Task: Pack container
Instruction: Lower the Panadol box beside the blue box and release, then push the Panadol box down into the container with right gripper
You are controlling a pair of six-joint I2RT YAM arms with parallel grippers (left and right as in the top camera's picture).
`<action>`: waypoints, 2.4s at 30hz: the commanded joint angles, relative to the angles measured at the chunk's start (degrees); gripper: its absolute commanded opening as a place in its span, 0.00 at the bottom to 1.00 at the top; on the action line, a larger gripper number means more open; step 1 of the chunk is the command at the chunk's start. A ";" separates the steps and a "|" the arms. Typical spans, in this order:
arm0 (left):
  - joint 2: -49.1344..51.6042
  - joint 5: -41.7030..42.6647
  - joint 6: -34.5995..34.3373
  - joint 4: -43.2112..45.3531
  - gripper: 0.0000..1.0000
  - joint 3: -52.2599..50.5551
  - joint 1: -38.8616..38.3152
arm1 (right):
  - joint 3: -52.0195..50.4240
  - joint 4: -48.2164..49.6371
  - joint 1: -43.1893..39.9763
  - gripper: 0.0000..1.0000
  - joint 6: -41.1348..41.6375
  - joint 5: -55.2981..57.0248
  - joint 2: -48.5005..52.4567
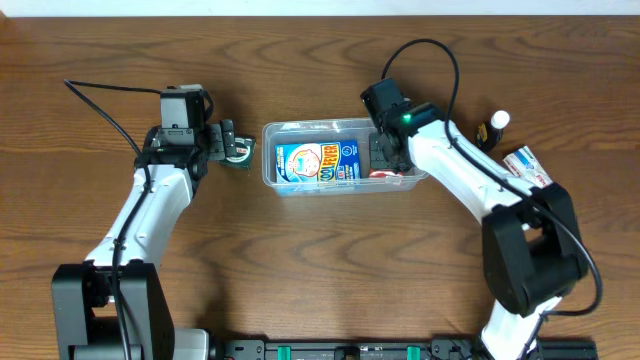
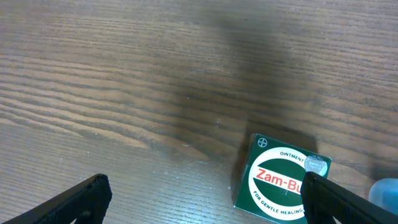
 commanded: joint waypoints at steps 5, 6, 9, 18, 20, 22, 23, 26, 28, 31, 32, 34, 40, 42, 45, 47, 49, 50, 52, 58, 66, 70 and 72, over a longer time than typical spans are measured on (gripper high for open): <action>0.26 -0.22 -0.07 -0.02 0.98 0.94 0.20 | 1.05 0.17 -1.73 0.01 1.07 2.69 0.57; 0.26 -0.22 -0.07 -0.02 0.98 0.94 0.20 | 1.05 0.02 -1.86 0.01 1.14 2.69 0.68; 0.26 -0.24 -0.07 -0.02 0.98 0.94 0.20 | 1.05 -0.26 -1.97 0.01 2.12 3.13 1.01; 0.26 -0.22 -0.07 -0.02 0.98 0.94 0.20 | 1.05 -0.11 -2.08 0.01 2.14 3.32 4.66; 0.26 -0.22 -0.07 -0.02 0.98 0.94 0.20 | 1.05 -0.11 -2.21 0.01 2.14 3.98 5.27; 0.26 -0.24 -0.07 -0.02 0.98 0.94 0.20 | 1.05 -0.11 -2.45 0.01 2.12 4.13 5.55; 0.26 -0.22 -0.07 -0.02 0.98 0.94 0.20 | 1.05 -0.09 -2.60 0.01 2.12 4.11 5.55; 0.26 -0.22 -0.07 -0.02 0.98 0.94 0.20 | 1.09 0.46 -2.64 0.01 1.88 3.26 5.55; 0.26 -0.24 -0.07 -0.02 0.98 0.94 0.20 | 1.36 0.50 -2.64 0.01 1.73 1.73 5.55; 0.26 -0.24 -0.07 -0.02 0.98 0.94 0.20 | 1.60 1.79 -2.64 0.01 0.50 -3.54 5.55; 0.26 -0.22 -0.07 -0.02 0.98 0.94 0.20 | 1.70 2.40 -2.64 0.01 -0.33 -5.62 5.55; 0.26 -0.24 -0.07 -0.02 0.98 0.94 0.20 | 1.77 3.50 -2.64 0.01 -0.57 -8.17 5.55; 0.26 -0.22 -0.07 -0.02 0.98 0.94 0.20 | 1.81 4.83 -2.64 0.01 -1.09 -10.75 5.55; 0.26 -0.22 -0.07 -0.02 0.98 0.94 0.20 | 1.81 5.22 -2.64 0.01 -3.80 -11.93 5.55; 0.26 -0.22 -0.07 -0.02 0.98 0.94 0.20 | 1.86 5.53 -2.64 0.01 -7.45 -13.09 5.53; 0.26 -0.24 -0.07 -0.02 0.98 0.94 0.20 | 1.92 5.64 -2.64 0.01 -8.96 -13.09 5.51; 0.26 -0.24 -0.07 -0.02 0.98 0.94 0.20 | 2.19 5.57 -2.64 0.01 -10.47 -13.09 5.51; 0.26 -0.22 -0.07 -0.02 0.98 0.94 0.20 | 2.38 5.51 -2.64 0.01 -10.82 -13.07 5.51; 0.26 -0.24 -0.07 -0.02 0.98 0.94 0.20 | 3.19 5.09 -2.67 0.01 -10.95 -13.05 5.46; 0.26 -0.22 -0.07 -0.02 0.98 0.94 0.20 | 8.79 1.49 -2.67 0.01 -12.74 -12.96 5.46; 0.26 -0.24 -0.07 -0.02 0.98 0.94 0.20 | 13.25 -4.52 -2.69 0.01 -11.72 -7.30 5.46; 0.26 -0.22 -0.07 -0.02 0.98 0.94 0.20 | 13.22 -8.92 -2.71 0.01 -6.69 -0.17 5.49; 0.26 -0.24 -0.07 -0.02 0.98 0.94 0.20 | 13.22 -9.90 -2.71 0.01 -5.33 1.03 5.49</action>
